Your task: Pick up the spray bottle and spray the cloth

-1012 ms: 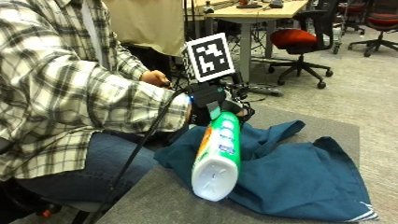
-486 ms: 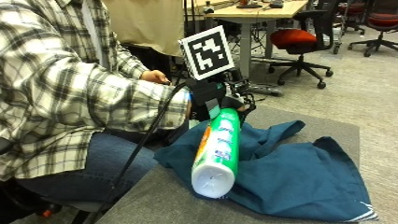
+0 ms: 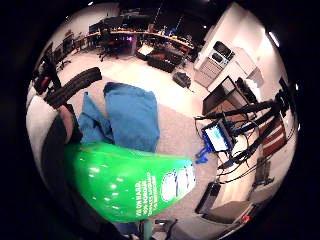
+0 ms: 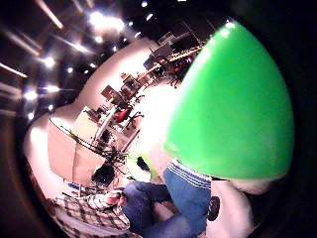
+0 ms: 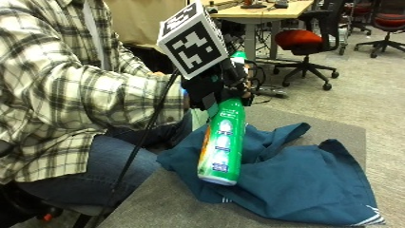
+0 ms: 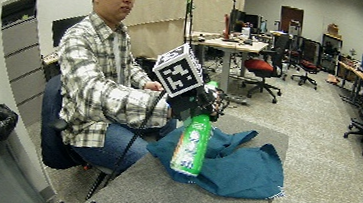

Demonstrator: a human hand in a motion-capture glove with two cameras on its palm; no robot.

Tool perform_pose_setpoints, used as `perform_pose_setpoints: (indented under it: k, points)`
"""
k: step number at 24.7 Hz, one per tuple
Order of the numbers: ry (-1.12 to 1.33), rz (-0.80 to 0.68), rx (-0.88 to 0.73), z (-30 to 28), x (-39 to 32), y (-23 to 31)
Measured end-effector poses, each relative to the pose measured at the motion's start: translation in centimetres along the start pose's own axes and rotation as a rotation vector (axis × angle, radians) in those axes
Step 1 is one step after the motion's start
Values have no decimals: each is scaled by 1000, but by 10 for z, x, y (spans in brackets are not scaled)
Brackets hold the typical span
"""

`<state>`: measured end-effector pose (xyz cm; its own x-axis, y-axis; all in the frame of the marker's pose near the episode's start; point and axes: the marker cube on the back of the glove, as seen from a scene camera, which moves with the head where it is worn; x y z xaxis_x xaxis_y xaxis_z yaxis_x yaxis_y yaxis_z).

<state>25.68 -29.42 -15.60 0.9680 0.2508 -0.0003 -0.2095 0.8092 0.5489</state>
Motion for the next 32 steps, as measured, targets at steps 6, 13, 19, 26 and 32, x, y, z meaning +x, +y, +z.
perform_pose_setpoints:
  k: [6, 13, 19, 26, 32]
  points:
    - [-321, 122, 130, -21, 0, -3]
    - [-701, 231, 245, -35, -6, -10]
    - [-747, 204, 233, -24, -22, -14]
    - [-867, 117, 203, 1, -74, -24]
    - [-992, 99, 157, 43, -123, -41]
